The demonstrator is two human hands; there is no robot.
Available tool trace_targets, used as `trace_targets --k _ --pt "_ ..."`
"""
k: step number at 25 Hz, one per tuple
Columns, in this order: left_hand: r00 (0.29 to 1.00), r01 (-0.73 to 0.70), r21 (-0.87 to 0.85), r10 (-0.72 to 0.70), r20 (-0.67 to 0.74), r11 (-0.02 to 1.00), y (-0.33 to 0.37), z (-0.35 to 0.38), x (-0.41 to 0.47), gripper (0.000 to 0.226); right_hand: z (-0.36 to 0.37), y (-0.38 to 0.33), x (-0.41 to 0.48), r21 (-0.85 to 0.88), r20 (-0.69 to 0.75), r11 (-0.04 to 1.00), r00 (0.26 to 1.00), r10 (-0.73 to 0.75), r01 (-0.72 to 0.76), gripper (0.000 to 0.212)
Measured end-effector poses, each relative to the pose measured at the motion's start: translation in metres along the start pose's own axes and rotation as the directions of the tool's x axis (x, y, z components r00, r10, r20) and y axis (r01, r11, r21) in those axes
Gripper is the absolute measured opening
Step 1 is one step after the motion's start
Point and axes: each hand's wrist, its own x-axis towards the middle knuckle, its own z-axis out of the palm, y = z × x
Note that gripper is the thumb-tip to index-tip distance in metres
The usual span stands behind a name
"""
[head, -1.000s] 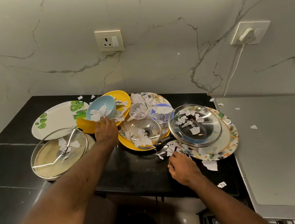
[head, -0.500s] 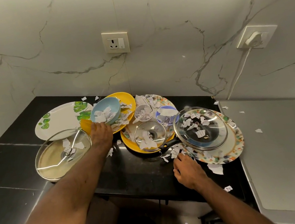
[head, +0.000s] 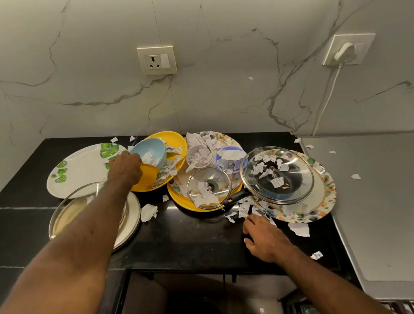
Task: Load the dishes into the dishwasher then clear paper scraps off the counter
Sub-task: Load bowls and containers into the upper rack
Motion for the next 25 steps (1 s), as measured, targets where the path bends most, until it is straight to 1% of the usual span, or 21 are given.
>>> trace_targets --k 3,5,7,8,9,10,12,14,15,16,17,18,19,20,21,22,23,24,25 --pt "1.0 0.029 -0.296 -0.027 0.01 0.955 0.001 -0.013 0.0 0.035 0.0 -0.003 -0.001 0.007 0.004 1.0 1.0 0.02 -0.02 0.04" --pt "1.0 -0.031 -0.413 0.03 -0.009 0.91 0.006 -0.013 -0.006 0.032 -0.002 -0.005 -0.002 0.002 -0.003 1.0 1.0 0.025 -0.025 0.037" --pt "0.993 -0.109 -0.47 0.122 -0.004 0.876 0.018 -0.007 -0.018 0.031 -0.002 -0.004 -0.004 0.037 -0.043 0.999 0.999 0.031 -0.03 0.032" --pt "0.988 -0.13 -0.493 0.155 0.011 0.86 0.028 -0.006 -0.026 0.031 -0.002 -0.005 -0.005 0.112 -0.083 0.993 0.996 0.038 -0.028 0.031" --pt "0.985 -0.131 -0.53 0.17 0.024 0.838 0.039 -0.009 -0.036 0.031 -0.005 -0.007 -0.006 0.229 -0.132 0.973 0.99 0.052 -0.021 0.032" --pt "0.985 -0.127 -0.571 0.172 0.026 0.811 0.051 -0.014 -0.044 0.031 -0.008 -0.01 -0.007 0.369 -0.177 0.93 0.981 0.076 -0.005 0.035" --pt "0.985 -0.123 -0.652 0.17 0.008 0.748 0.077 -0.028 -0.06 0.029 -0.02 -0.018 -0.005 0.589 -0.25 0.806 0.961 0.122 0.051 0.045" --pt "0.982 -0.145 -0.72 0.187 -0.02 0.679 0.101 -0.045 -0.072 0.031 -0.036 -0.029 -0.001 0.724 -0.266 0.681 0.954 0.138 0.104 0.058" --pt "0.977 -0.138 -0.77 0.213 -0.003 0.623 0.113 -0.052 -0.077 0.031 -0.045 -0.035 0.002 0.783 -0.266 0.609 0.953 0.143 0.127 0.068" --pt "0.966 -0.101 -0.839 0.253 0.045 0.535 0.125 -0.057 -0.08 0.031 -0.053 -0.04 0.005 0.833 -0.274 0.534 0.947 0.166 0.148 0.079" --pt "0.947 -0.031 -0.909 0.303 0.107 0.416 0.137 -0.061 -0.084 0.03 -0.061 -0.044 0.007 0.865 -0.292 0.474 0.935 0.203 0.167 0.085" --pt "0.928 0.064 -0.957 0.335 0.162 0.284 0.149 -0.063 -0.087 0.03 -0.068 -0.046 0.009 0.886 -0.31 0.425 0.917 0.25 0.184 0.086" --pt "0.92 0.162 -0.974 0.332 0.207 0.158 0.158 -0.065 -0.089 0.032 -0.077 -0.045 0.01 0.894 -0.33 0.404 0.895 0.3 0.194 0.082" --pt "0.92 0.247 -0.968 0.304 0.247 0.04 0.165 -0.065 -0.09 0.038 -0.084 -0.043 0.011 0.887 -0.352 0.419 0.871 0.343 0.194 0.077" --pt "0.917 0.318 -0.945 0.276 0.287 -0.074 0.17 -0.064 -0.091 0.043 -0.09 -0.037 0.012 0.868 -0.379 0.46 0.849 0.369 0.188 0.073" --pt "0.909 0.375 -0.909 0.264 0.322 -0.182 0.173 -0.061 -0.092 0.047 -0.094 -0.032 0.012 0.846 -0.406 0.5 0.834 0.373 0.187 0.07" --pt "0.897 0.419 -0.867 0.272 0.35 -0.269 0.174 -0.058 -0.093 0.05 -0.098 -0.026 0.011 0.83 -0.422 0.523 0.83 0.364 0.193 0.067" --pt "0.882 0.455 -0.829 0.289 0.371 -0.325 0.176 -0.053 -0.094 0.052 -0.102 -0.021 0.01 0.823 -0.434 0.529 0.829 0.352 0.207 0.065" --pt "0.865 0.491 -0.795 0.311 0.395 -0.356 0.178 -0.049 -0.095 0.055 -0.104 -0.017 0.01 0.82 -0.442 0.528 0.829 0.342 0.22 0.061"
